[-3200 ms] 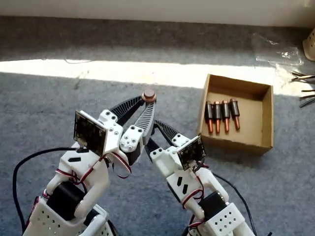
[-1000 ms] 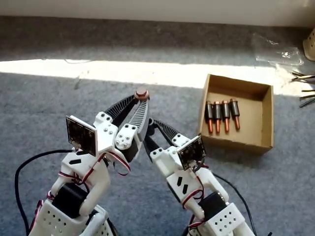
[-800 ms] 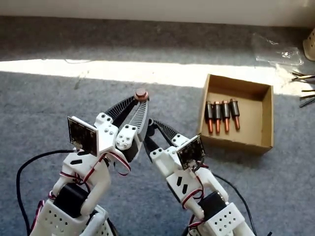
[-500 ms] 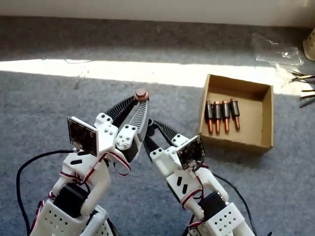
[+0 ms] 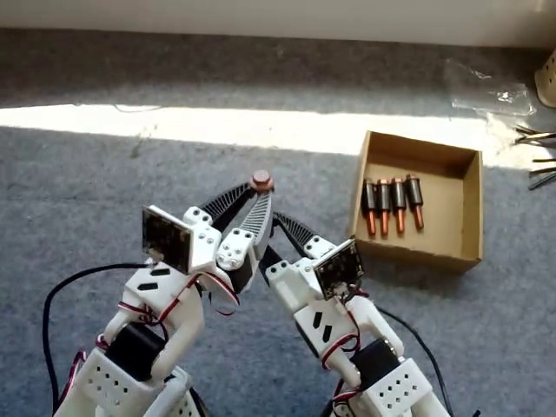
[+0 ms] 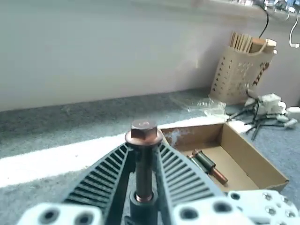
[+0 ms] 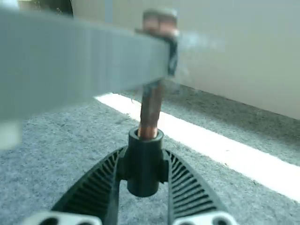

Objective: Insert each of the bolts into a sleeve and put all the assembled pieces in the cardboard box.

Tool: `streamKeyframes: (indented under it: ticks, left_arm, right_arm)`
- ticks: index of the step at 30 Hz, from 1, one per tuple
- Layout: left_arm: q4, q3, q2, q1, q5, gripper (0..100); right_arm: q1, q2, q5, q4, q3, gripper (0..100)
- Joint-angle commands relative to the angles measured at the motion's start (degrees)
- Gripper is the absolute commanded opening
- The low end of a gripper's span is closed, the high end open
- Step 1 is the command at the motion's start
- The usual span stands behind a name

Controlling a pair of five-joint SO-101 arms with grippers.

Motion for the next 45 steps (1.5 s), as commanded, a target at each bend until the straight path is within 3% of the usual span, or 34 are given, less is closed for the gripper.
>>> streamKeyframes:
  ticks: [1, 16, 27, 33, 45]
  left_arm:
    - [-0.5, 0.5, -1.0, 0.6, 0.4, 0]
    - [-0.4, 5.1, -1.5, -1.3, 0.4, 0]
    - [0.7, 11.8, -19.6, -1.3, 0.1, 0]
    - [0.7, 11.8, -17.8, -1.2, -1.9, 11]
    - [0.9, 12.9, -17.6, -1.2, -1.9, 11]
  right_arm:
    - [-0.2, -0.7, 0.0, -0.1, 6.1, 0.4]
    - [-0.2, -0.7, 0.0, -0.1, 6.0, 0.4]
    - [-0.2, -0.7, 0.0, -0.1, 6.0, 0.4]
    - [-0.2, -0.7, 0.0, -0.1, 6.0, 0.4]
    - [-0.2, -0.7, 0.0, -0.1, 6.1, 0.4]
